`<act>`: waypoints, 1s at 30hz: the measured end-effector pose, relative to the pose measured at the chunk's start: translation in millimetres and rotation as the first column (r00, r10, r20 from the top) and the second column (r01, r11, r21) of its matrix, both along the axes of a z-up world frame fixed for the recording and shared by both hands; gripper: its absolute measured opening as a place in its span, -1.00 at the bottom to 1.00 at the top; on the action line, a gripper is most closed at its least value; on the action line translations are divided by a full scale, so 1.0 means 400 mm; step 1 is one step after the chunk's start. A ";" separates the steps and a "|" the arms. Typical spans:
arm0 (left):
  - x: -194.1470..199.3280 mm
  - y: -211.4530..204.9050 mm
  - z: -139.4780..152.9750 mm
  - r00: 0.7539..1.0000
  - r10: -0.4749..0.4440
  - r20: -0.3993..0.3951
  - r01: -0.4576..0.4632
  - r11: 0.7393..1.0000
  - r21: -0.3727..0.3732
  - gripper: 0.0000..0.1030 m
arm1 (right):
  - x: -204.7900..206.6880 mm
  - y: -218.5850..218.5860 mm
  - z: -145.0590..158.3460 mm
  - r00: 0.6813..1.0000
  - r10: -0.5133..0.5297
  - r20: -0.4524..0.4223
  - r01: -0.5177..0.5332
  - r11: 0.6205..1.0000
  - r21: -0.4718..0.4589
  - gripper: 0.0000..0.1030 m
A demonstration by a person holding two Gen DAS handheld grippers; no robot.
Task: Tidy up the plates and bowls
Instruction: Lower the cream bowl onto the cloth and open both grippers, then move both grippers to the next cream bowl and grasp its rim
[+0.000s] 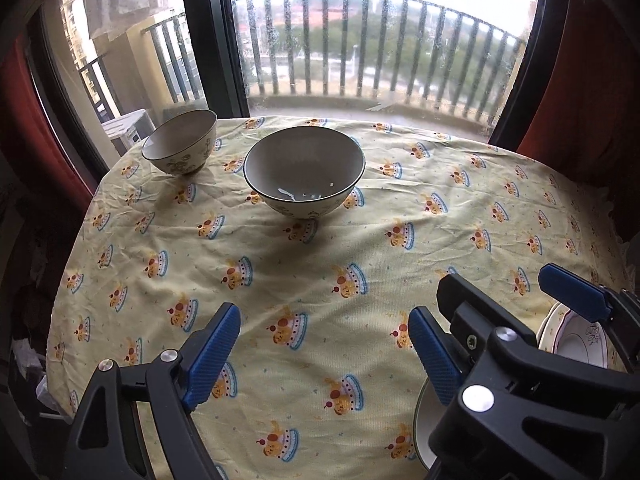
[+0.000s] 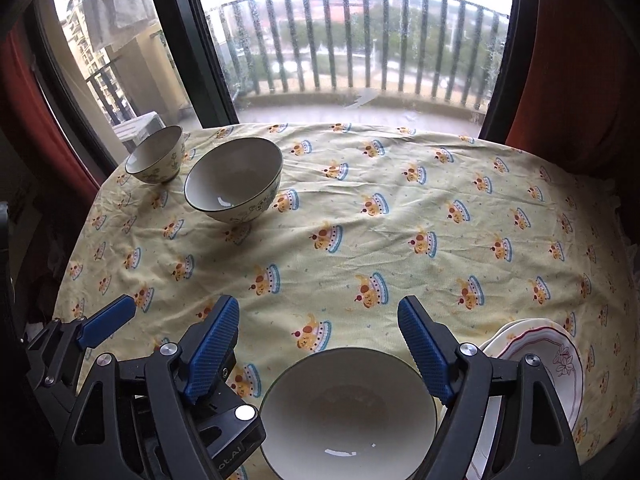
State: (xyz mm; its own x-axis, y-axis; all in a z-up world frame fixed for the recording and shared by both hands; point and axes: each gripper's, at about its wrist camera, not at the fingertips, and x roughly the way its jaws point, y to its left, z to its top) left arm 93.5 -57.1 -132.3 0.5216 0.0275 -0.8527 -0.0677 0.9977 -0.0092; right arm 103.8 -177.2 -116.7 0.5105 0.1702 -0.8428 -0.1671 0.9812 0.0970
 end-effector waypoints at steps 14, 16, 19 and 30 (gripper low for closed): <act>0.126 0.122 0.039 0.994 -0.101 0.044 0.101 0.995 -0.005 0.69 | 0.103 0.140 0.047 0.997 -0.050 0.052 0.051 0.999 -0.016 0.64; 0.148 0.140 0.038 0.993 -0.107 0.046 0.108 0.994 -0.019 0.69 | 0.124 0.159 0.049 0.997 -0.055 0.048 0.056 0.998 -0.024 0.64; 0.182 0.159 0.034 0.993 -0.112 0.048 0.113 0.993 -0.013 0.69 | 0.152 0.181 0.048 0.996 -0.071 0.054 0.072 0.997 -0.028 0.64; 0.307 0.209 0.000 0.985 -0.150 0.086 0.152 0.988 -0.019 0.61 | 0.269 0.230 0.011 0.985 -0.149 0.084 0.150 0.989 -0.013 0.64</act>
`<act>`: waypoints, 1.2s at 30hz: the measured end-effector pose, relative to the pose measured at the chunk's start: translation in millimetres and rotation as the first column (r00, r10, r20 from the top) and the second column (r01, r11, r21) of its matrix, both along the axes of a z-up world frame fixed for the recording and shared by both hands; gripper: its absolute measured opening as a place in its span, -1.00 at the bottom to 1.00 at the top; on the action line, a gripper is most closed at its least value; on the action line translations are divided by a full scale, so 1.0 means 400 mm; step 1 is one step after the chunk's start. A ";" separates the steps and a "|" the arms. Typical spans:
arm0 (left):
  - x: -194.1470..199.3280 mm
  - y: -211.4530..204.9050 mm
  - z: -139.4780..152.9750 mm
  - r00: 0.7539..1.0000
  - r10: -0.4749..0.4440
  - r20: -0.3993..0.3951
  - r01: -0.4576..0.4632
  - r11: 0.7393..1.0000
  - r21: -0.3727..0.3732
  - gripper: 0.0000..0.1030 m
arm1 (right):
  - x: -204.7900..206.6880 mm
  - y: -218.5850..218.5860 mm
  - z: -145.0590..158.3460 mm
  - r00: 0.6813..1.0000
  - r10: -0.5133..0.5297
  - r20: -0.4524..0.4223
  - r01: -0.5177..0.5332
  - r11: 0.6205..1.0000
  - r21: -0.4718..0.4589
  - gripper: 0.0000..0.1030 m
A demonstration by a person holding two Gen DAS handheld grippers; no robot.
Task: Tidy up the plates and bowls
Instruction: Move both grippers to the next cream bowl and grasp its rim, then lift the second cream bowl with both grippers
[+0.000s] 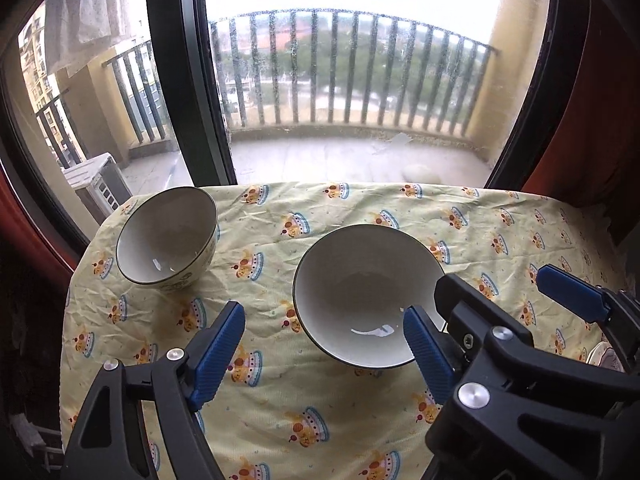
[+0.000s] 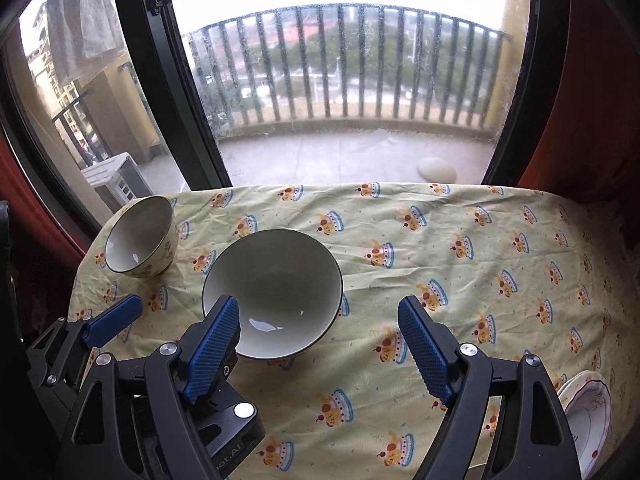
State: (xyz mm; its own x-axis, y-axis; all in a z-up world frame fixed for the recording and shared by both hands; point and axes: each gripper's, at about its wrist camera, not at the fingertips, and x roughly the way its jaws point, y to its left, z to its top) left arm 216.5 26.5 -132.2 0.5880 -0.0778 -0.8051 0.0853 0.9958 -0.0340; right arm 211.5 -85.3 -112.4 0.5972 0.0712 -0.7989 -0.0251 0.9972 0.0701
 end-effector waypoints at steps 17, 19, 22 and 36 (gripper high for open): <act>0.134 0.004 -0.136 0.998 0.042 -0.046 -0.042 0.999 0.017 0.05 | 0.161 -0.003 -0.151 0.994 -0.100 -0.040 0.099 0.995 -0.025 0.64; 0.137 0.002 -0.149 0.998 0.033 -0.055 -0.033 0.999 -0.002 -0.03 | 0.166 -0.007 -0.167 0.993 -0.104 -0.054 0.103 0.994 -0.018 0.64; 0.140 -0.005 -0.165 0.998 0.021 -0.060 -0.021 1.000 -0.008 -0.24 | 0.170 -0.001 -0.182 0.995 -0.084 -0.059 0.084 0.996 -0.008 0.39; 0.151 0.000 -0.173 0.996 0.045 -0.082 -0.042 0.998 0.040 -0.51 | 0.183 0.009 -0.206 0.992 -0.076 -0.103 0.073 0.997 -0.035 -0.56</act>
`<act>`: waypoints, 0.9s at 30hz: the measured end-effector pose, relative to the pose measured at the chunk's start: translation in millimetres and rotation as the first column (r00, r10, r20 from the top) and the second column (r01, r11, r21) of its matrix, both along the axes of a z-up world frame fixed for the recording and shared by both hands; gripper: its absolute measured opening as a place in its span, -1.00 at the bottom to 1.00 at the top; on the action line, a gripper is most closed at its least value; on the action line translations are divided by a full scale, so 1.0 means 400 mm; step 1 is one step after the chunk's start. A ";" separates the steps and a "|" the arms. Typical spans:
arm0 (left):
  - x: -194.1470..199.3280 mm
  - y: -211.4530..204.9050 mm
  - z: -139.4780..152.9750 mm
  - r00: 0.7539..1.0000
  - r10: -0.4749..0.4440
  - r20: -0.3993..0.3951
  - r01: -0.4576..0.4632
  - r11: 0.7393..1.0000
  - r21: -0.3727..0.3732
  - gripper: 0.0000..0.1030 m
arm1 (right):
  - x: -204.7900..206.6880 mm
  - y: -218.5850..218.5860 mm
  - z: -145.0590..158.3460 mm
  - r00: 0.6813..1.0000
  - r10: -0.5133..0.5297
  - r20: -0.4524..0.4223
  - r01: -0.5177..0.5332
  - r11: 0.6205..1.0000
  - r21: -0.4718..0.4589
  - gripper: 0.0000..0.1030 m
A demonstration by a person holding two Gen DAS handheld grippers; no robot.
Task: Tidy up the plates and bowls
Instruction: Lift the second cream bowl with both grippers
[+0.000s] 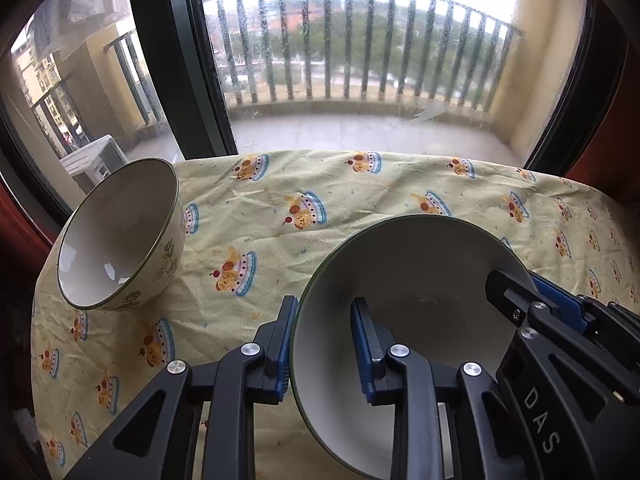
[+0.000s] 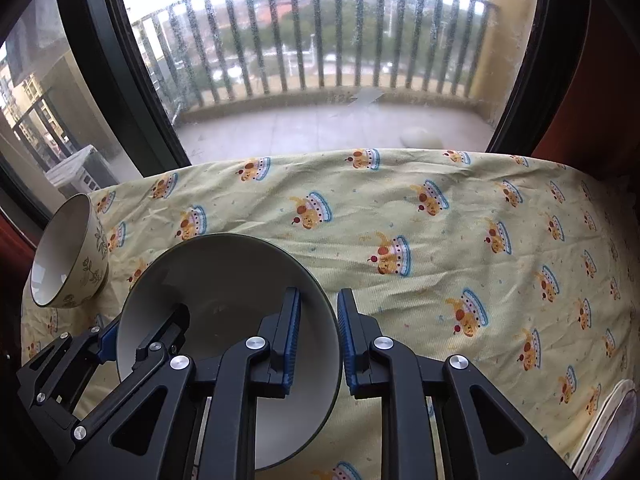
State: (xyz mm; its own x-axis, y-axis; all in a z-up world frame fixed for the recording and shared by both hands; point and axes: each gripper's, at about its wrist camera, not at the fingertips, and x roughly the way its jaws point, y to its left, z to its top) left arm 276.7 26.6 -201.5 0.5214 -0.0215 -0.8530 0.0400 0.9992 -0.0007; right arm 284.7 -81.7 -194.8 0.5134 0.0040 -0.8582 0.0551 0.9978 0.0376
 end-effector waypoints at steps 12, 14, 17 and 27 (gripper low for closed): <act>-0.037 0.000 0.042 1.000 0.018 0.009 -0.018 1.000 -0.011 -0.51 | -0.029 -0.004 0.041 1.000 -0.004 0.003 0.004 1.000 0.010 -0.56; -0.045 0.000 0.054 1.000 0.019 0.016 -0.019 1.000 -0.011 -0.51 | -0.038 -0.004 0.055 1.000 -0.004 0.009 0.004 1.000 0.010 -0.56; -0.061 0.003 0.077 0.999 0.019 0.033 -0.018 1.000 -0.015 -0.51 | -0.053 -0.003 0.078 1.000 -0.005 0.020 0.005 1.000 0.011 -0.56; -0.121 0.013 0.147 0.998 -0.006 0.061 0.007 1.000 -0.019 -0.51 | -0.126 0.006 0.155 0.998 -0.028 0.050 0.028 1.000 0.009 -0.56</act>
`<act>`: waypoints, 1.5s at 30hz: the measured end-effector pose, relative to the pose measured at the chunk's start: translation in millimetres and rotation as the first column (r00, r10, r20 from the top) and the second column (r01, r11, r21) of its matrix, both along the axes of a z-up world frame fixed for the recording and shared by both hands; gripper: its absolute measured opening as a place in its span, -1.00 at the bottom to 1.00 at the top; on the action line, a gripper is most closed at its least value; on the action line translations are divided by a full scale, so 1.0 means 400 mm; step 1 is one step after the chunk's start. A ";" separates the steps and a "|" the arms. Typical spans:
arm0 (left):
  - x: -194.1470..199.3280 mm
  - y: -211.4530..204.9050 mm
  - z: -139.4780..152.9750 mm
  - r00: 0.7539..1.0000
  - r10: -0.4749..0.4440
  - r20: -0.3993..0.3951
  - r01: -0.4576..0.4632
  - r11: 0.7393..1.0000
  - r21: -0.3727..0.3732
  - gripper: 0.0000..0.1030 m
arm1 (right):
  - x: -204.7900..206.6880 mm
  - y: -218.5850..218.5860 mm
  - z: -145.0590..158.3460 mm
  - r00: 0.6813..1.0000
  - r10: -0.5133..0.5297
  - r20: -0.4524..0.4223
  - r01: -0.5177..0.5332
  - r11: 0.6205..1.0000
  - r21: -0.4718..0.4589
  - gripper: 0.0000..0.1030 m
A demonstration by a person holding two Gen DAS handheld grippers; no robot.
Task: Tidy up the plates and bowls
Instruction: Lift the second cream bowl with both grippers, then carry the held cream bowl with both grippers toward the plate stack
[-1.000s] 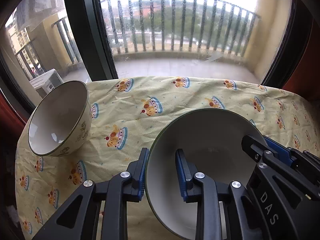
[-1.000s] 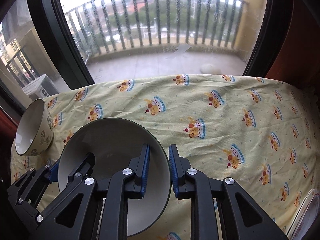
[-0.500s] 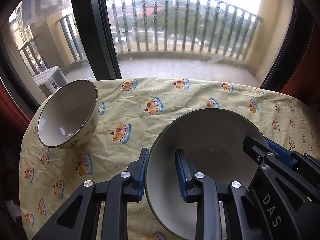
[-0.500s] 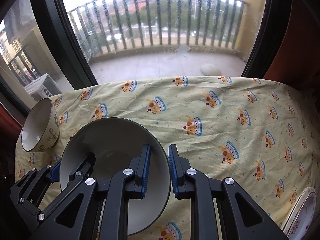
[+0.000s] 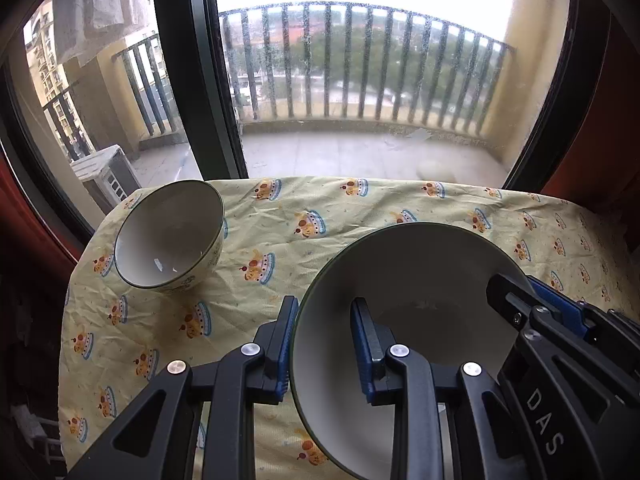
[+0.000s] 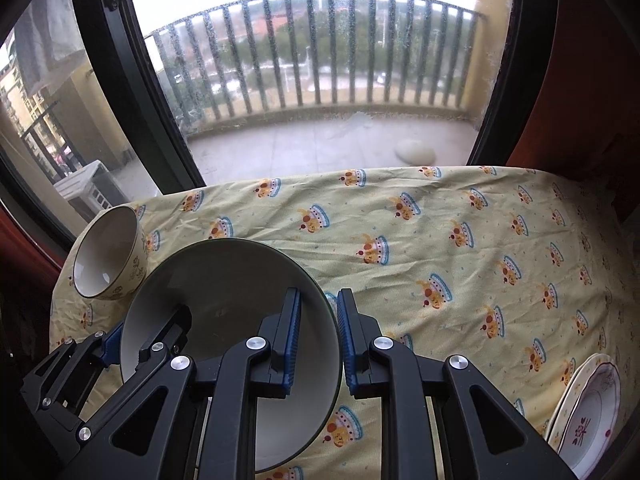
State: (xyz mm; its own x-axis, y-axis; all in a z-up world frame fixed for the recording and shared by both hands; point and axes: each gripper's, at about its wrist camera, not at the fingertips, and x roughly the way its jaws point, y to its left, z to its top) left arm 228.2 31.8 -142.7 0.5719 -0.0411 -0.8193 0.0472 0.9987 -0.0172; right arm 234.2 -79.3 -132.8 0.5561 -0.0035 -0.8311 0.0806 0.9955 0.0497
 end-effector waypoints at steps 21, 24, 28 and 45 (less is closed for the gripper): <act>-0.180 -0.039 0.084 0.998 0.037 0.055 -0.036 0.999 -0.021 -0.51 | -0.189 -0.037 0.099 0.998 0.009 0.058 -0.010 1.000 0.004 -0.56; -0.210 -0.065 0.086 0.998 0.037 0.052 -0.037 0.999 -0.006 -0.51 | -0.218 -0.060 0.105 0.998 0.028 0.061 -0.028 1.000 0.000 -0.56; -0.250 -0.106 0.083 0.998 0.045 0.037 -0.045 0.999 -0.005 -0.51 | -0.256 -0.101 0.102 0.998 0.043 0.047 -0.043 0.999 0.006 -0.56; -0.397 -0.299 0.076 0.998 0.058 0.028 -0.057 0.998 -0.025 -0.51 | -0.405 -0.305 0.101 0.997 0.068 0.035 -0.068 0.998 -0.006 -0.56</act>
